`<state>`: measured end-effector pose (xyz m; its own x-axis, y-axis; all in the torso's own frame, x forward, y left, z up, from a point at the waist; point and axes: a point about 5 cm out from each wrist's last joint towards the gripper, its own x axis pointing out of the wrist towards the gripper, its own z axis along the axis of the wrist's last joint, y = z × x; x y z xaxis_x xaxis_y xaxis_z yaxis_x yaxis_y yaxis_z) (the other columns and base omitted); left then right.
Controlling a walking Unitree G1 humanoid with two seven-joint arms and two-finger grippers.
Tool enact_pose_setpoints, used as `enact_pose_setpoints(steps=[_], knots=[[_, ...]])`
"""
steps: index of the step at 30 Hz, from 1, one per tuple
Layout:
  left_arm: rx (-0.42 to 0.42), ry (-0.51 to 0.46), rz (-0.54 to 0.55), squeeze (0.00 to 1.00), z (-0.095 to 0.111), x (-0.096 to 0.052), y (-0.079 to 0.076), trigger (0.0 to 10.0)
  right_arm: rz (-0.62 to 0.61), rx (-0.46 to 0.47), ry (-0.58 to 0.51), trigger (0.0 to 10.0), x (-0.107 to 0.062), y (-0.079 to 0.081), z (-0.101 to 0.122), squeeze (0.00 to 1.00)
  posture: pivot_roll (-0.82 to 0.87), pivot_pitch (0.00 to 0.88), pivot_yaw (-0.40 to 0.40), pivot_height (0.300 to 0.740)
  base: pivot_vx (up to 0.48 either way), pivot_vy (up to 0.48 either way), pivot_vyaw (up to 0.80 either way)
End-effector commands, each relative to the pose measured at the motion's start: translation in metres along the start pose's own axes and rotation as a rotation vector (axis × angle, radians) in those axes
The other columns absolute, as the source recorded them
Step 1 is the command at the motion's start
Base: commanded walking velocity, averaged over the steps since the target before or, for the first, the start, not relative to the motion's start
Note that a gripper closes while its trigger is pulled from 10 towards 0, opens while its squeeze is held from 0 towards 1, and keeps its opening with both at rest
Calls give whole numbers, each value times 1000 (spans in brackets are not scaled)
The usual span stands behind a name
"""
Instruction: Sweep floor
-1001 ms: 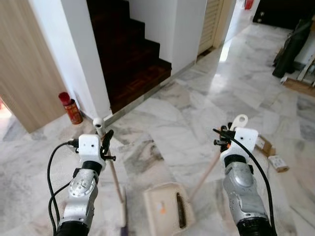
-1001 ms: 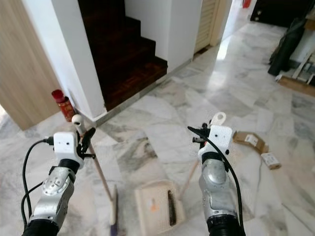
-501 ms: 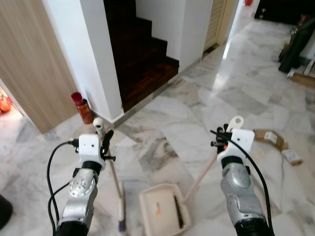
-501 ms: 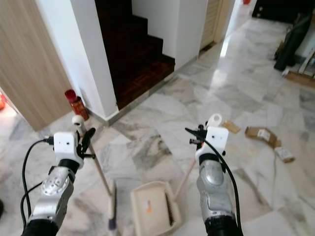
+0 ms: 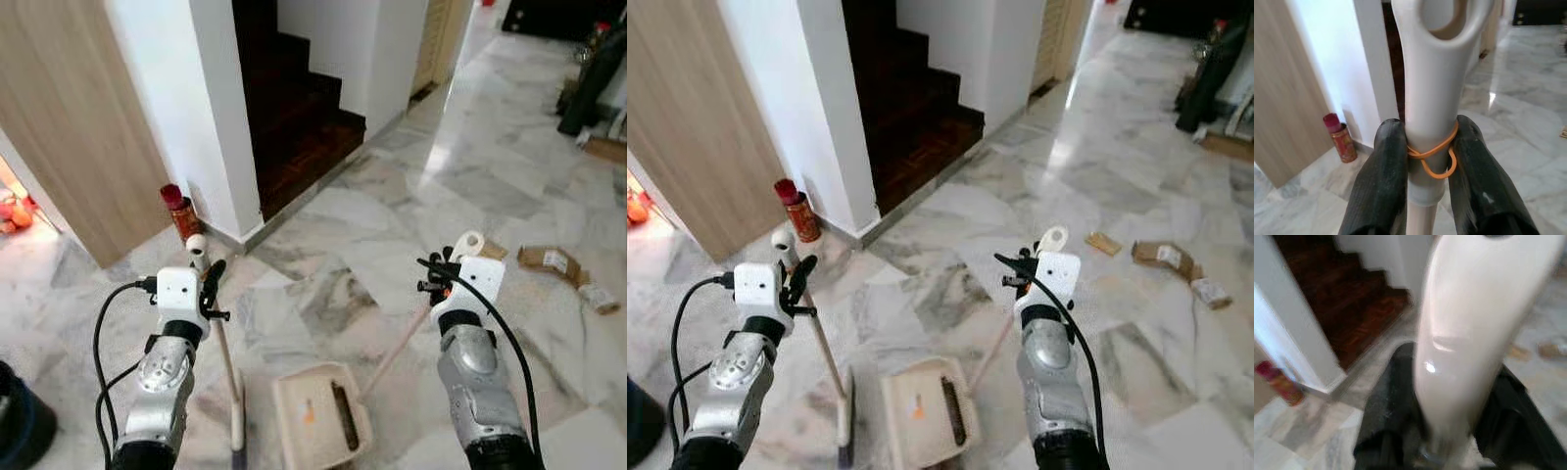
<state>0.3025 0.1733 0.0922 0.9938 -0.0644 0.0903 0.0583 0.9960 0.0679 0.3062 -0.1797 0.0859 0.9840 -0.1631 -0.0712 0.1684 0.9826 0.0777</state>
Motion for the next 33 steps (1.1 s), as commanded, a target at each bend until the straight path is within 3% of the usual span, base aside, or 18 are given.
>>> enact_pose_setpoints(steps=[1,30,33], knots=[[14,-54,10,0,13,4,6,10000,21,-5,-56,10000,4,6,14,0,57,0,29,740,0,394,0],[25,-45,0,0,13,4,7,10000,26,0,-52,10000,4,9,12,0,61,0,40,740,0,394,0],[43,-54,-13,0,14,5,7,10000,27,-2,-52,10000,4,10,13,0,62,0,41,740,0,0,0]])
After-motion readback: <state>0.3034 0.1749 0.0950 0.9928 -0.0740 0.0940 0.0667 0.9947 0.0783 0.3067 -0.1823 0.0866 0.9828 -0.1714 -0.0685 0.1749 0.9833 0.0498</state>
